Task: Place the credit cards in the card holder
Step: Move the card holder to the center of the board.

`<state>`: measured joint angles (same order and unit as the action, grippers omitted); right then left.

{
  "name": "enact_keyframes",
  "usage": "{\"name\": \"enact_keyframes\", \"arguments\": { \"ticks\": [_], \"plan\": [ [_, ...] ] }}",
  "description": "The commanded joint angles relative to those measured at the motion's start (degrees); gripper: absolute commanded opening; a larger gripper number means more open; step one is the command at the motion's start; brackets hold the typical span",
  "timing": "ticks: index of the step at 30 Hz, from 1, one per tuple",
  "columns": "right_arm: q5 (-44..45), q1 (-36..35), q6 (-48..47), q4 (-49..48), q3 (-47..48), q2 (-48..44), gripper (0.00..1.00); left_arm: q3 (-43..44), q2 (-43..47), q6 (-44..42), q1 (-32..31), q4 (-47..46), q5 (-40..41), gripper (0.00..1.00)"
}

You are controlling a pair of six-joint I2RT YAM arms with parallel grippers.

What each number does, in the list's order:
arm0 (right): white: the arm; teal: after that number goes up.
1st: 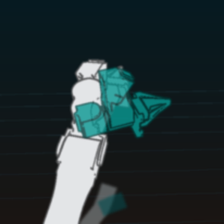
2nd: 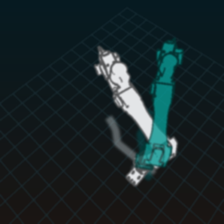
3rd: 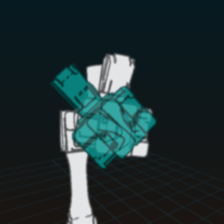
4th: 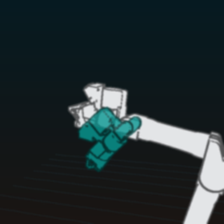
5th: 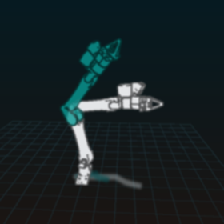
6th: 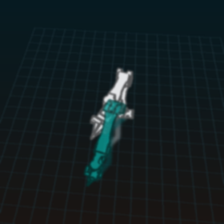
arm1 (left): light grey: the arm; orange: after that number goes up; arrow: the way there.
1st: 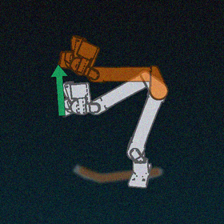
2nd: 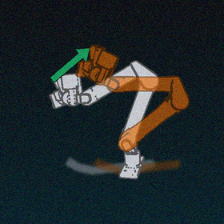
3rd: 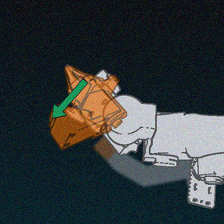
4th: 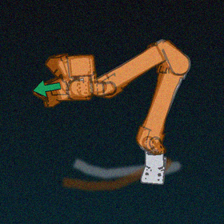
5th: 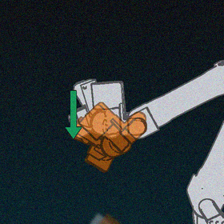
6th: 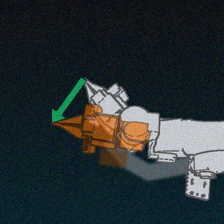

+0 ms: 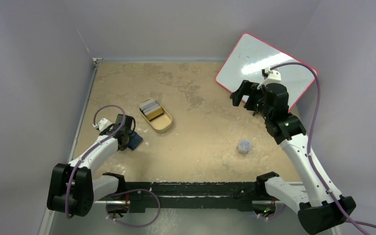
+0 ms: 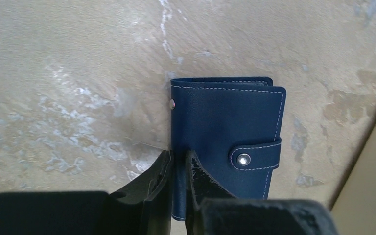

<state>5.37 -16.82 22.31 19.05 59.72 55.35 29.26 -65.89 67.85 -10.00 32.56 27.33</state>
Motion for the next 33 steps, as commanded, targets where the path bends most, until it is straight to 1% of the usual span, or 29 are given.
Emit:
{"name": "enact_keyframes", "arguments": {
  "ticks": [1, 5, 8, 12, 19, 22, 24, 28, 31, 33],
  "plan": [
    [0.6, 0.2, -0.3, -2.2, 1.1, -0.3, 0.99, -0.4, -0.6, -3.4, 0.2, -2.3, -8.2, 0.05],
    [0.6, 0.2, 0.2, -1.7, 1.5, -0.3, 0.99, -0.6, 0.2, -5.1, -0.5, -2.0, -13.1, 0.02],
    [0.6, 0.2, 0.5, -1.6, 1.6, -0.2, 0.99, -0.9, 0.6, -5.0, -4.3, -2.0, -15.3, 0.01],
    [0.5, 0.2, 1.0, -1.4, 2.0, 0.4, 0.99, -0.9, -0.7, -2.3, -12.1, -2.2, -15.4, 0.00],
    [0.0, 0.2, 2.0, -0.6, 3.0, 0.9, 0.99, -1.4, -1.3, -1.6, -19.2, -3.1, -18.6, 0.00],
    [-1.0, 0.2, 2.6, -0.1, 3.0, 1.0, 0.99, -1.6, -0.6, -2.0, -21.8, -5.9, -20.3, 0.01],
    [-1.2, 0.3, 3.1, -0.8, 2.5, 0.9, 0.98, -2.0, -0.3, -2.3, -23.4, -9.3, -22.2, 0.02],
    [-6.6, 0.2, 5.4, -1.9, 0.5, 0.8, 0.94, -2.7, -2.0, -2.2, -26.5, -15.4, -25.5, 0.04],
    [-8.2, 0.3, 6.8, -1.7, 0.0, 0.8, 0.91, -2.0, -3.3, -2.3, -28.7, -18.1, -26.2, 0.05],
    [-10.1, 0.2, 8.5, -2.3, -0.8, 0.8, 0.88, -1.8, -4.0, -2.3, -29.9, -21.7, -27.5, 0.07]
  ]
}}
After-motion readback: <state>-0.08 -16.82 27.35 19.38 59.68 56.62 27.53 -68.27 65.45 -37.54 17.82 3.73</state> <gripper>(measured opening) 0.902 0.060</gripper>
